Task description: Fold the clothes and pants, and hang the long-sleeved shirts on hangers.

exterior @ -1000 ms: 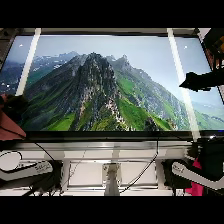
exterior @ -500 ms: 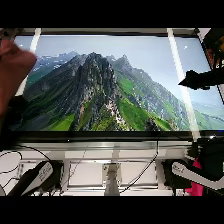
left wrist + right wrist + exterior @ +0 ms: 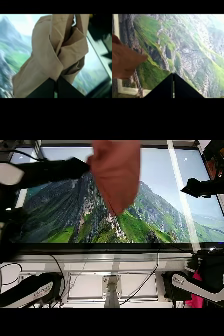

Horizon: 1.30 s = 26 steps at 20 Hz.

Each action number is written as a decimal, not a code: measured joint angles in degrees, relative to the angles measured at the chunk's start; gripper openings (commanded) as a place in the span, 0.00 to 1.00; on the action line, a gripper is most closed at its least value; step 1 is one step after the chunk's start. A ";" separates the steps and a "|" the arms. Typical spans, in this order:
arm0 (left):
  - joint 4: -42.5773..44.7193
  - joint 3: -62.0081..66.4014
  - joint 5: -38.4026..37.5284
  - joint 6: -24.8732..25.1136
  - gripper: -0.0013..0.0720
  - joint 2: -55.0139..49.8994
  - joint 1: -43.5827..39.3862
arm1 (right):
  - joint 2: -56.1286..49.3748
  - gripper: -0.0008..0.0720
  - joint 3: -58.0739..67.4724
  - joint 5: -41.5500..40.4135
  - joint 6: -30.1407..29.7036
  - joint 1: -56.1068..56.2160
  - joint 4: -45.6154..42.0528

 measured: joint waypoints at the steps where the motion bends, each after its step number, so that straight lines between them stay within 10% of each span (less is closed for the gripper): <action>1: 0.87 0.00 0.04 0.17 0.52 -2.51 -2.80 | 0.02 0.12 0.00 -0.31 0.00 0.00 -0.42; 4: 5.29 0.00 -0.48 0.17 0.59 -8.72 -7.76 | 0.02 0.64 0.00 -0.90 0.00 0.00 -1.84; 6: 8.44 0.00 -0.68 -0.79 0.59 -11.02 -8.63 | 0.02 0.63 0.00 -1.05 -0.02 0.00 -2.45; 9: 12.48 0.07 -0.87 -2.78 0.42 -12.46 -7.10 | 0.02 0.59 0.00 -2.10 -0.02 0.00 -2.97; 10: 13.35 0.07 -0.98 -4.24 0.11 -12.68 -6.25 | 0.02 0.37 0.00 -2.38 -0.02 0.00 -3.04; 12: 14.34 0.07 -2.10 -6.10 0.03 -12.94 -4.44 | 0.02 0.02 0.00 -2.71 -0.07 0.00 -3.21; 20: 17.33 -3.52 -9.55 -5.92 0.03 -12.85 -1.60 | 0.11 0.02 -4.20 -0.72 -2.23 -2.43 -2.78; 26: 3.30 -20.15 -6.97 -0.04 0.03 -12.13 -0.63 | 2.25 0.02 -25.33 2.69 -12.85 -11.89 17.11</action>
